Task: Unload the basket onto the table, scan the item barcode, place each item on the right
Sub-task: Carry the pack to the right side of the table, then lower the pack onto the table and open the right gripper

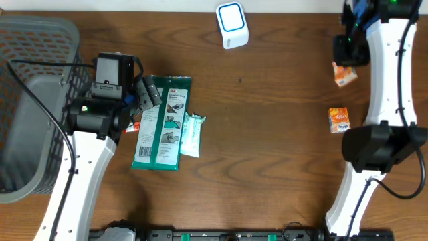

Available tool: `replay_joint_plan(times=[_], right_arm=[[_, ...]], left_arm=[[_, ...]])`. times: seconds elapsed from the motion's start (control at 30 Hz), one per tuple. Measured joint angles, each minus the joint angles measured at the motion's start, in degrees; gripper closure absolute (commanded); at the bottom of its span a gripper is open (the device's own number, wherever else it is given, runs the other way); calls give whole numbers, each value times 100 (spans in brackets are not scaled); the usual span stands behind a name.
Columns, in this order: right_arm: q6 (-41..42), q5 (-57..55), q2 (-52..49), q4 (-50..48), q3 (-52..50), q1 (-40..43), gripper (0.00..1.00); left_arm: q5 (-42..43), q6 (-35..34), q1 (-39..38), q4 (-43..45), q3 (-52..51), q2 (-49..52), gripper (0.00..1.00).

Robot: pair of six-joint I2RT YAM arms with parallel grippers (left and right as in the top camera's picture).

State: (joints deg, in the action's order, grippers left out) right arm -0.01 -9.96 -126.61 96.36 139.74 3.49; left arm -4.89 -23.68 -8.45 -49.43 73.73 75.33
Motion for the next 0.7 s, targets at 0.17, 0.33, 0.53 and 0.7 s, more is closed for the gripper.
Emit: replay_joint_plan(times=[0.17, 0.33, 0.53, 0.7], right_arm=[[52, -201, -11, -682, -1172, 269, 99], [55, -380, -33, -1639, -2330, 378, 94], [0, -433, -50, -2074, -2809, 494, 3], [-31, -435, -50, -2085, -2839, 496, 1]], left_arm=[[2, -2, 0, 4, 0, 0, 7], [0, 0, 0, 2, 0, 0, 7], [0, 0, 0, 0, 0, 0, 7], [0, 0, 0, 0, 0, 0, 7]])
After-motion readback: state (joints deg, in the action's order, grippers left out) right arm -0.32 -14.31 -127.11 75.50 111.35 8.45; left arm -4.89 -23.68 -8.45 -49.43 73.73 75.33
